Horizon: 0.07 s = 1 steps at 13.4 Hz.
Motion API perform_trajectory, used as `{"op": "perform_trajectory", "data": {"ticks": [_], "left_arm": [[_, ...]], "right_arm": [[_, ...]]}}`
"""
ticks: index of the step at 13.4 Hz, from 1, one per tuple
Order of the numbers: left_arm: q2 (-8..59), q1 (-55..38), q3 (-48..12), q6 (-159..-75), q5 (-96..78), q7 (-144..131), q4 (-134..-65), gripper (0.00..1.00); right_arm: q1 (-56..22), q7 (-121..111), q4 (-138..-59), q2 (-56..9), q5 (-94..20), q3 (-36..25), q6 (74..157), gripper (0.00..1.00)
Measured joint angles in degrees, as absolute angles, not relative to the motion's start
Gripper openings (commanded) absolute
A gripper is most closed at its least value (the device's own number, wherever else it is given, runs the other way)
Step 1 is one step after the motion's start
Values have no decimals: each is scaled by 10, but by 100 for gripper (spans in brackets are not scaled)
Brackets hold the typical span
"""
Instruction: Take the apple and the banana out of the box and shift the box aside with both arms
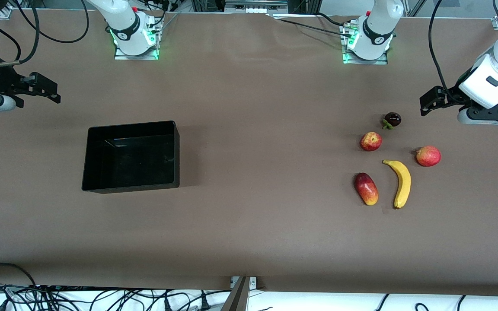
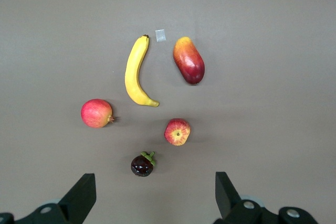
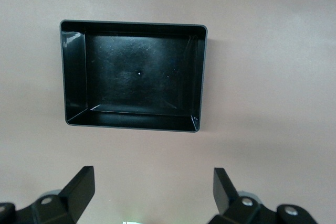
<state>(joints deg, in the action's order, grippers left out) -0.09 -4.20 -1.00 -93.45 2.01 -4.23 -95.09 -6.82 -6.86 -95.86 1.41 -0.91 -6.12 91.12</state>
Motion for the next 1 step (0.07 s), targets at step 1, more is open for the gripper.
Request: {"op": "perform_trajectory", "data": {"ticks": [1], "left_arm": [[-1, -42, -10, -934, 20, -42, -951, 100]], "right_arm": [[-68, -69, -959, 14, -9, -61, 912, 100]]}}
